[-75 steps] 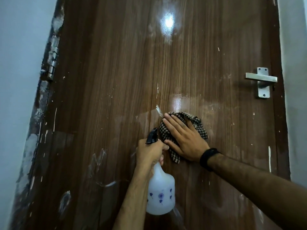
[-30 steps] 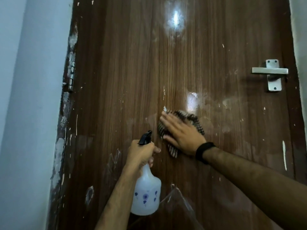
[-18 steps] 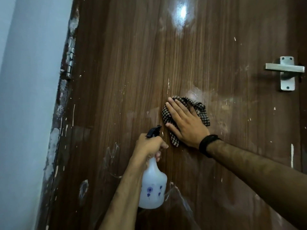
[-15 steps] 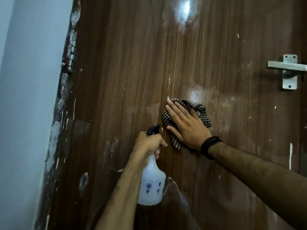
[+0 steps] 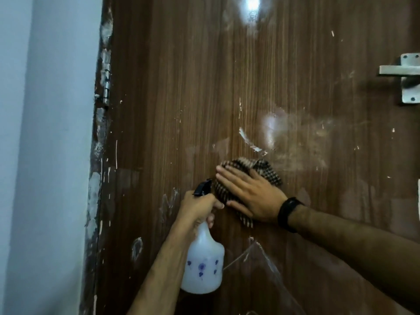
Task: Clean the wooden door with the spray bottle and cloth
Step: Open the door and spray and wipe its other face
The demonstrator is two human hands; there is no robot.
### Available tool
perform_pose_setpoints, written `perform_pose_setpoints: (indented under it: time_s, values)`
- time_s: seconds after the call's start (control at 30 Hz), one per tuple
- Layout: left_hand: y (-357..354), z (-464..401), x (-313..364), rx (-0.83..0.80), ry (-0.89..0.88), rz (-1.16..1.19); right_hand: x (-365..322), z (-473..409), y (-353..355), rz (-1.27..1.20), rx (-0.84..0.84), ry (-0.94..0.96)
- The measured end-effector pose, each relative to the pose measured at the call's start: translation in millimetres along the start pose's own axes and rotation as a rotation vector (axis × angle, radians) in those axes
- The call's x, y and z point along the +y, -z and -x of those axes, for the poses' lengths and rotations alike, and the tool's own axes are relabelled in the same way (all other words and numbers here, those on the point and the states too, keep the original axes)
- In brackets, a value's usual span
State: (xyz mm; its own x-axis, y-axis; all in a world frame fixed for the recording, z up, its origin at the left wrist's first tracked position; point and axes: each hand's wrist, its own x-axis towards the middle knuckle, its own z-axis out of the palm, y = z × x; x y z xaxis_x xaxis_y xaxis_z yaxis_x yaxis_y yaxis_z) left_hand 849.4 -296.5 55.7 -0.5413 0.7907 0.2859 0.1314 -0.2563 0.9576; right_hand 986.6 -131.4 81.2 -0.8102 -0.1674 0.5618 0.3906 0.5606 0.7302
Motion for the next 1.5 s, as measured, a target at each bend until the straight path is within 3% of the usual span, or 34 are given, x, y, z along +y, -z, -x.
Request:
perform_pose_setpoints:
  time_s: [0.13, 0.3, 0.4, 0.53, 0.83, 1.03, 1.37, 1.5]
  values:
    - [17.6, 0.3, -2.7, 0.009, -0.007, 0.042, -5.5, -7.2, -1.6, -0.004, 0.002, 0.002]
    - [32.2, -5.9, -2.0, 0.024, -0.029, 0.075, 32.9, -71.3, 32.1, -0.077, 0.062, -0.261]
    - [38.6, -8.3, -3.6, 0.001, -0.019, 0.09, 39.7, -94.6, 37.8, -0.036, 0.081, -0.312]
    - [43.2, -10.2, -3.7, 0.004, -0.013, 0.122, 31.4, -84.7, 26.6, -0.002, 0.139, -0.262]
    - [63.0, 3.0, -2.6, -0.029, 0.024, 0.091, -27.1, -38.8, -6.6, 0.031, 0.026, -0.009]
    - [60.3, 5.1, -9.6, -0.104, 0.012, 0.03, 13.2, -82.3, 23.9, 0.053, 0.034, -0.195]
    - [56.6, 4.2, -12.9, -0.207, 0.144, -0.111, -1.9, -65.2, 14.7, 0.012, 0.031, -0.194]
    - [61.5, 4.1, -13.2, -0.173, 0.159, -0.094, -19.8, -46.6, 3.7, 0.019, -0.008, -0.128]
